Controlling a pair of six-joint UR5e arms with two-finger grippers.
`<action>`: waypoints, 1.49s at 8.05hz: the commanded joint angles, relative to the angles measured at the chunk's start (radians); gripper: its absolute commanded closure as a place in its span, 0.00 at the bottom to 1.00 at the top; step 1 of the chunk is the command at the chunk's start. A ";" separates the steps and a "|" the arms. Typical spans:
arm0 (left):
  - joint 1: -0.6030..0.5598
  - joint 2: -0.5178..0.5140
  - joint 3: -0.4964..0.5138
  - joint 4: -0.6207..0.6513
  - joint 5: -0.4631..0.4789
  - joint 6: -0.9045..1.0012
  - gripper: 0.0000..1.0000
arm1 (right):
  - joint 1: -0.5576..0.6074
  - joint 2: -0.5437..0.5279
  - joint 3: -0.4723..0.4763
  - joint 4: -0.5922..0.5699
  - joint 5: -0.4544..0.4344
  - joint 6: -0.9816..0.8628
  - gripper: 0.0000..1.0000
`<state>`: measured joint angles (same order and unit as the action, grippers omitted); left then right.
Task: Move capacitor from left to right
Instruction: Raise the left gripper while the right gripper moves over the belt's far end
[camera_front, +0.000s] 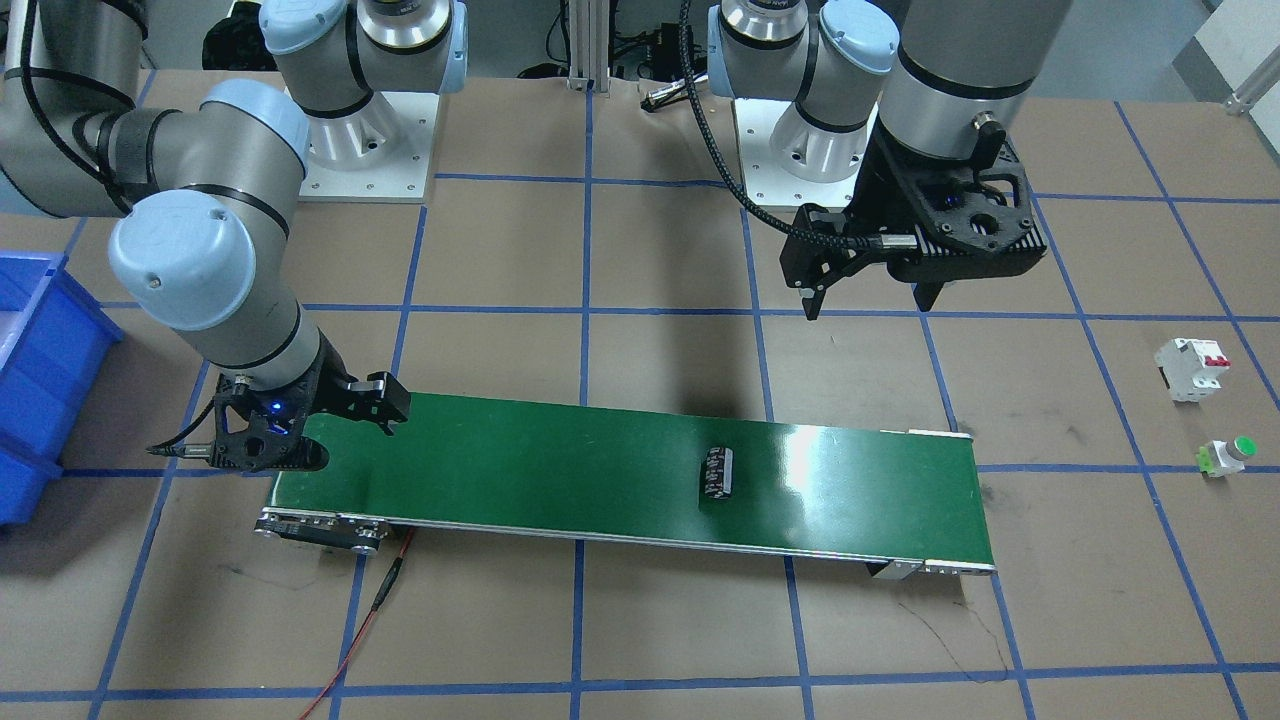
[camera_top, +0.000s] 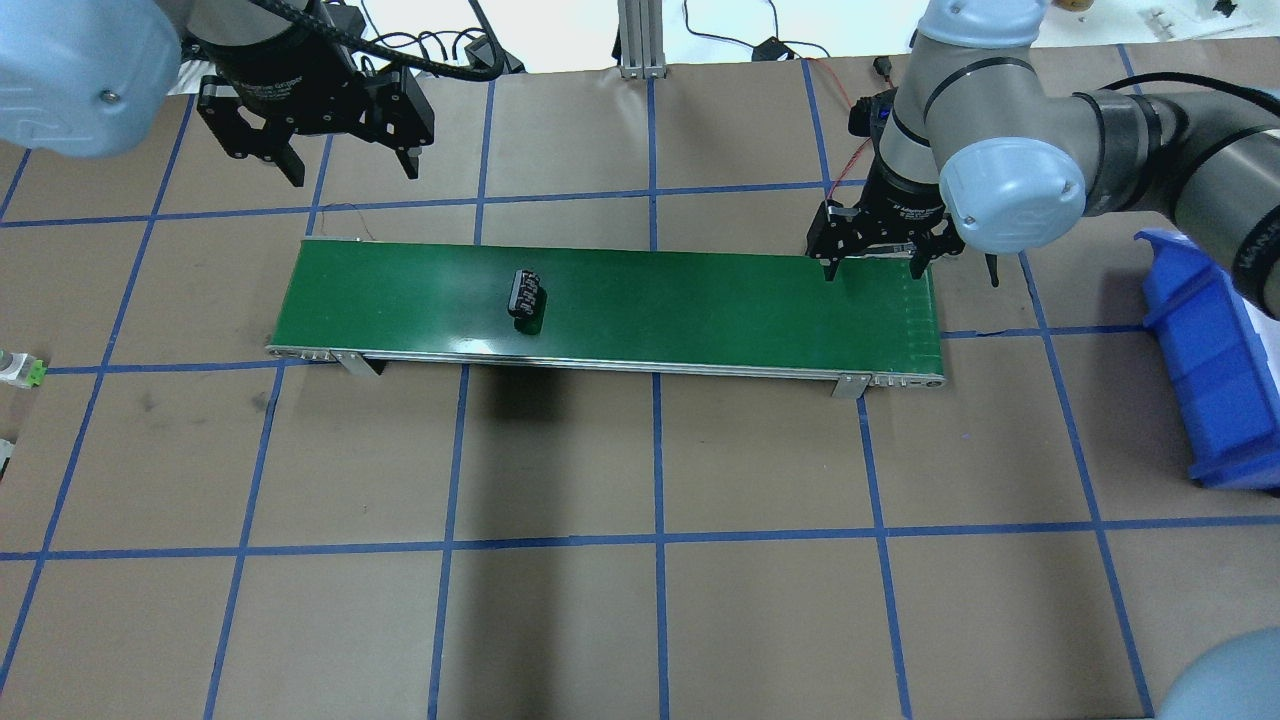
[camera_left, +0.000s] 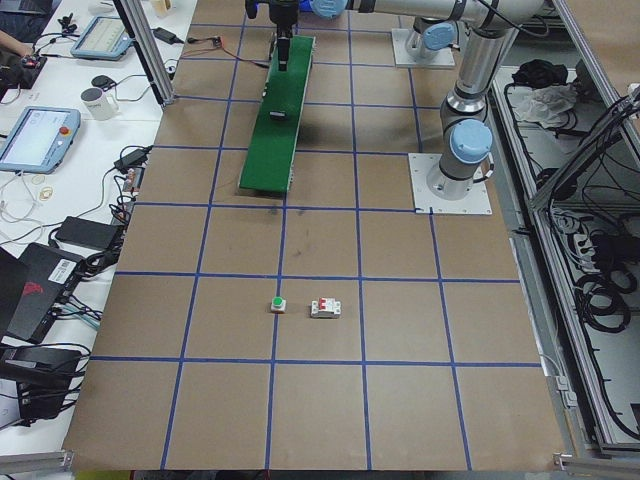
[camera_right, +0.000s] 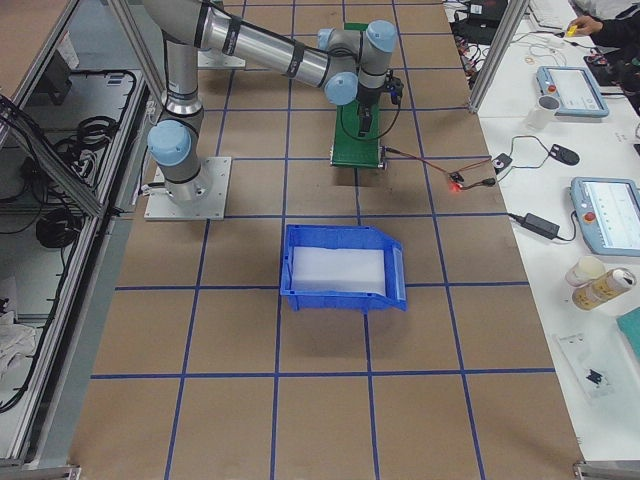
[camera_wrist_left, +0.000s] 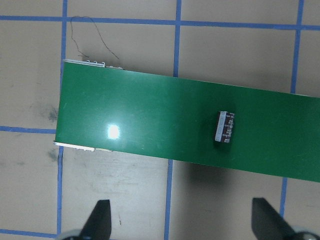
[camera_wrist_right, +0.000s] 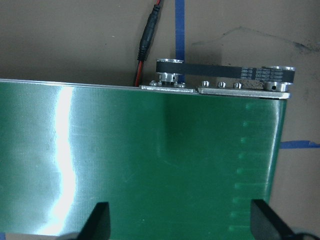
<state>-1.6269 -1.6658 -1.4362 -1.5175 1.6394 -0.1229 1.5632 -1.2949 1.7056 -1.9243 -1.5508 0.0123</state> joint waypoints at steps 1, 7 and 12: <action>0.001 -0.003 0.003 0.000 0.042 0.000 0.00 | 0.000 -0.006 0.002 -0.002 -0.015 0.008 0.00; -0.001 -0.005 0.005 0.000 0.040 -0.001 0.00 | 0.003 -0.001 0.008 -0.010 0.001 0.009 0.00; -0.001 -0.002 0.000 0.000 0.034 -0.004 0.00 | 0.003 0.005 0.011 -0.038 0.012 0.011 0.00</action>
<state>-1.6261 -1.6662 -1.4297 -1.5171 1.6801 -0.1270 1.5660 -1.2932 1.7149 -1.9501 -1.5476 0.0222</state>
